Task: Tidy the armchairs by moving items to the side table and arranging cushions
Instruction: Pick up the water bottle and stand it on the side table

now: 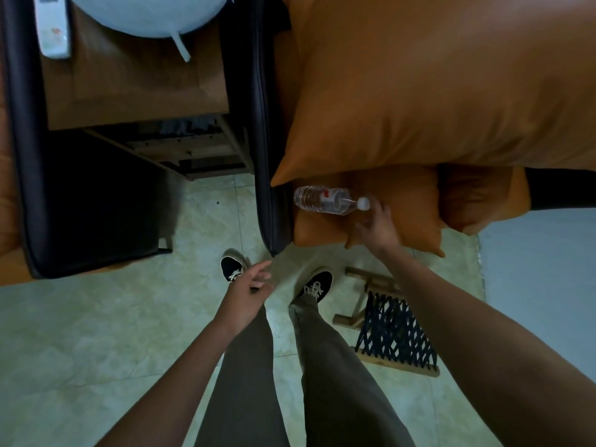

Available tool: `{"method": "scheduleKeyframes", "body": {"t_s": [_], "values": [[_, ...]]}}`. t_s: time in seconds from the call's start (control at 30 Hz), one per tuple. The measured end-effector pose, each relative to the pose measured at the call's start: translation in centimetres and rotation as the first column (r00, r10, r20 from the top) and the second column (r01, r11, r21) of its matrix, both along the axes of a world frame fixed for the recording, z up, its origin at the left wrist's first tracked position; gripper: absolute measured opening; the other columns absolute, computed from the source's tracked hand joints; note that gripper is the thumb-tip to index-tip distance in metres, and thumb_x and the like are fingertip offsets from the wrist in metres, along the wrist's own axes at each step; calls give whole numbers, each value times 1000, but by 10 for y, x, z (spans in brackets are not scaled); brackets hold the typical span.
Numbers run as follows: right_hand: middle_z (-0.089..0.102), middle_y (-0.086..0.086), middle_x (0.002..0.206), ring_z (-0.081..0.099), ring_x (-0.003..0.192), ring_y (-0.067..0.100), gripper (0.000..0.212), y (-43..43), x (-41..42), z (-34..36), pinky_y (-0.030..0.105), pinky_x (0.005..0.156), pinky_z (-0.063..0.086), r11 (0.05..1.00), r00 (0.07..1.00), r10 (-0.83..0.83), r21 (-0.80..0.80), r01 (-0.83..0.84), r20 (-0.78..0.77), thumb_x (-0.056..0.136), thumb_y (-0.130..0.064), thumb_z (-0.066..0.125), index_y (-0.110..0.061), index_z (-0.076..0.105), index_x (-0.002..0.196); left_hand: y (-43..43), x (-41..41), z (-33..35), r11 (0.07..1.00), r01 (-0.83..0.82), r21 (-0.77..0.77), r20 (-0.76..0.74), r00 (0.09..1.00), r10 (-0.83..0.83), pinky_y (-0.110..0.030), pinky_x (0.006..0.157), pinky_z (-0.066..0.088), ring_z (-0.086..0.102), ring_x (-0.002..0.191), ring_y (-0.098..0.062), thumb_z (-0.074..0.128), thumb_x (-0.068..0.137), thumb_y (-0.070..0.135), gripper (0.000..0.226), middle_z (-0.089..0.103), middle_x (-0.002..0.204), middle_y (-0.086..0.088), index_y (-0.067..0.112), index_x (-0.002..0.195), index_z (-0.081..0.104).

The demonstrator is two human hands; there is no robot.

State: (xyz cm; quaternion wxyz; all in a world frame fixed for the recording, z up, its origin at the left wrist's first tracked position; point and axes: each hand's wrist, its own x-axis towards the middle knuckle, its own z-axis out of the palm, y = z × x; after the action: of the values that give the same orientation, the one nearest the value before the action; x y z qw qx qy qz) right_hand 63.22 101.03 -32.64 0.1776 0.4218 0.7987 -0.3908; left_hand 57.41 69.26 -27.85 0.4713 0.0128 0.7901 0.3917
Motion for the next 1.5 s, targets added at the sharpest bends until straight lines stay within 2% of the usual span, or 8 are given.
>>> {"method": "scheduleKeyframes", "body": {"t_s": [0.1, 0.23, 0.43, 0.57, 0.93, 1.2, 1.37, 1.5], "values": [[44, 15, 142, 52, 123, 36, 56, 7, -19, -10, 50, 97, 48, 999, 999, 49, -2, -49, 8, 92, -29, 65, -17, 45, 144, 1, 6, 0, 999, -46, -26, 4, 999, 46, -3, 76, 43, 58, 101, -3, 63, 97, 14, 46, 64, 118, 2, 26, 141, 54], [57, 14, 126, 58, 113, 35, 46, 10, -40, -22, 43, 90, 51, 999, 999, 18, -44, -16, 43, 80, -26, 76, -24, 57, 123, 7, 8, 3, 997, -68, -22, 5, 998, 68, 1, 75, 41, 58, 100, -1, 63, 97, 11, 46, 64, 115, 4, 23, 140, 54], [64, 5, 103, 67, 89, 30, 30, -5, -26, -19, 50, 57, 58, 976, 990, -116, -196, 98, -81, 77, -25, 80, -22, 56, 95, 18, -2, 8, 999, -49, 6, 0, 999, 49, -3, 79, 44, 60, 106, -7, 62, 97, 13, 46, 64, 115, 7, 26, 141, 55], [64, -3, 96, 67, 85, 25, 24, -19, -21, -4, 55, 64, 59, 975, 977, -147, -187, 116, -158, 74, -25, 74, -25, 59, 93, 24, -12, 17, 997, -76, 21, -10, 997, 76, -20, 95, 50, 62, 106, -8, 62, 97, 13, 46, 65, 115, 4, 25, 140, 55], [53, -7, 106, 53, 95, 8, 29, -22, 21, 102, 31, 83, 56, 1000, 942, 20, -10, -25, -334, 88, -28, 73, -23, 72, 117, 41, -21, 72, 988, -130, 84, -19, 991, 132, -29, 102, 50, 64, 100, -2, 61, 98, 16, 45, 66, 114, 2, 23, 142, 53], [58, -6, 102, 62, 92, 16, 19, -37, 11, 198, 44, 70, 59, 989, 863, -46, -144, -31, -503, 84, -25, 79, -30, 74, 101, 36, -30, 125, 973, -206, 104, -71, 974, 214, -20, 92, 52, 61, 111, -6, 61, 99, 15, 45, 62, 121, 3, 23, 142, 52], [59, -7, 104, 66, 94, 24, 16, -49, -18, 248, 52, 62, 59, 942, 827, -78, -313, -122, -557, 83, -21, 80, -27, 77, 98, 26, -48, 152, 915, -384, 126, -57, 918, 393, -27, 88, 53, 54, 112, 3, 55, 103, 34, 47, 54, 136, 5, 29, 149, 45], [64, -5, 102, 66, 89, 20, 15, -64, -49, 275, 43, 70, 58, 904, 803, -85, -385, -187, -589, 83, -10, 80, -16, 77, 97, 13, -68, 167, 895, -400, 198, -29, 910, 414, -44, 100, 53, 54, 128, -14, 67, 90, 51, 70, 45, 151, 3, 34, 152, 37]]}}
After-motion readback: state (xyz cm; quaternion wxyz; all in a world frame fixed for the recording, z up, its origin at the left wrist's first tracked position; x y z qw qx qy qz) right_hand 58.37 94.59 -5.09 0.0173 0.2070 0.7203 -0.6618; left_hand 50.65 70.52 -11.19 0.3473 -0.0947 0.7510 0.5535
